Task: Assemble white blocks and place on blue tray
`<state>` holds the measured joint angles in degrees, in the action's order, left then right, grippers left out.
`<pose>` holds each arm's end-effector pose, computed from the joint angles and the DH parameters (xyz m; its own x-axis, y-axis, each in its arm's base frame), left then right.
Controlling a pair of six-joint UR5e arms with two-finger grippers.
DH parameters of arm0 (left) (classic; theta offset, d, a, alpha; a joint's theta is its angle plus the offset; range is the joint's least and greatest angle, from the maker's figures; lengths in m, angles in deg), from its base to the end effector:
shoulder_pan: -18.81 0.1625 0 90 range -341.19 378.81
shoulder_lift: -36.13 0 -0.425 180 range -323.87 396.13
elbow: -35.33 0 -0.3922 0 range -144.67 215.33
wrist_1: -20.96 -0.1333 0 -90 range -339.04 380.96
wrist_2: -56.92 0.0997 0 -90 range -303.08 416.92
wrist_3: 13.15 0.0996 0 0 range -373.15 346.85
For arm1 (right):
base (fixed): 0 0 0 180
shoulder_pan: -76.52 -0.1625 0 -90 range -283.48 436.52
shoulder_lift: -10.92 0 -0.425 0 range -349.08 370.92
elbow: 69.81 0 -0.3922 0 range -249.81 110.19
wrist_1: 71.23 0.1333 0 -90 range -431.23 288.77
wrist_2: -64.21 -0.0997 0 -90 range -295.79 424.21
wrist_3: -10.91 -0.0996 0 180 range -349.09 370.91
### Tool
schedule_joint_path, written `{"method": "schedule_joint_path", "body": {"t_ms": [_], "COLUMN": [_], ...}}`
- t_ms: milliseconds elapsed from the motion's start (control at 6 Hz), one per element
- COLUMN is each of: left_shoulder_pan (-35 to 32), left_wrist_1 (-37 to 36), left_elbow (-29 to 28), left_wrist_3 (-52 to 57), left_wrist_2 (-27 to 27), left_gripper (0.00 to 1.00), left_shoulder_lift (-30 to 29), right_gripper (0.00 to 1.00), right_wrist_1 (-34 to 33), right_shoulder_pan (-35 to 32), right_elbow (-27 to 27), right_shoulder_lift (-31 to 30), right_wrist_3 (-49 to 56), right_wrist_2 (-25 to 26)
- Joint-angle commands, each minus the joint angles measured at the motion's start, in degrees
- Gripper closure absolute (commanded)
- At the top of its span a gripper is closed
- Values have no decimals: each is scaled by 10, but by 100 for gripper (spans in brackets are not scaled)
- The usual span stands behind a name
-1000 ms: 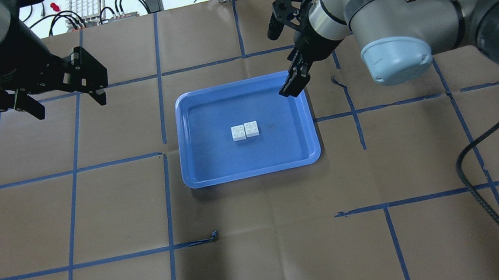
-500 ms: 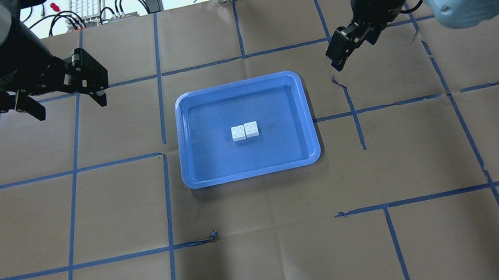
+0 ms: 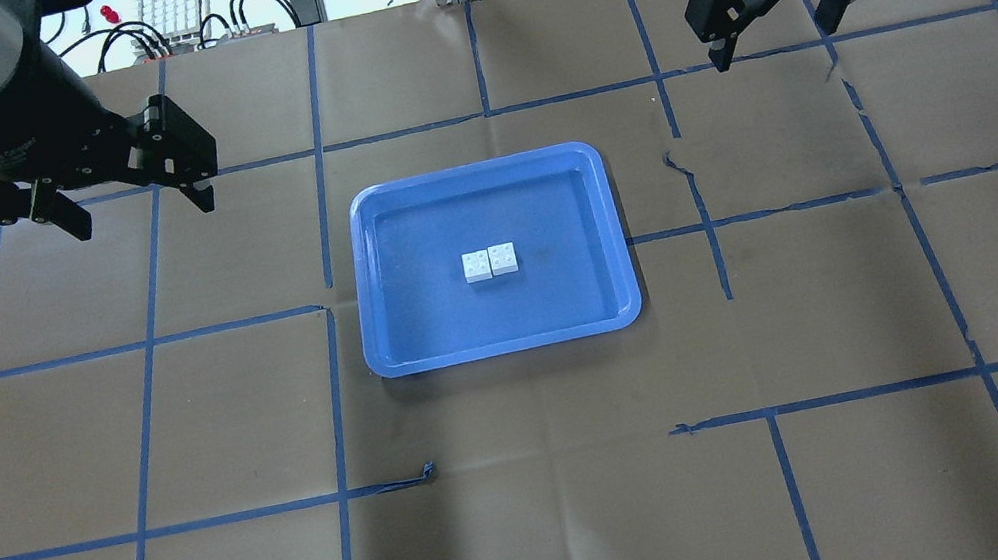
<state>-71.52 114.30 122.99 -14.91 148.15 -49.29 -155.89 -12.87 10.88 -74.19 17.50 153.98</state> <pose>-0.1338 -0.4604 0.5402 -0.9995 -0.0262 -0.0195 -0.0250 0.9977 -0.0631 0.1281 -0.5267 0.5150 -0.9945 -0.1041 -0.0058 -0.1042 0.9944 0.0155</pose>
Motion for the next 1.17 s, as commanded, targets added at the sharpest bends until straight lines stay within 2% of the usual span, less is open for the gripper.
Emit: {"method": "schedule_joint_path", "body": {"t_ms": [0, 1000], "left_shoulder_pan": [0, 0], "left_wrist_1": [1, 0], "left_elbow": [-1, -3], "left_wrist_3": [0, 0], "left_wrist_2": [0, 0], "left_gripper": [1, 1], "left_shoulder_lift": [1, 0], "right_gripper": [0, 0], "right_wrist_1": [19, 19], "right_shoulder_pan": [-1, -3], "right_elbow": [-3, -4], "right_shoulder_lift": [3, 0], "right_wrist_3": [-51, -51], "right_wrist_2": [14, 5]}}
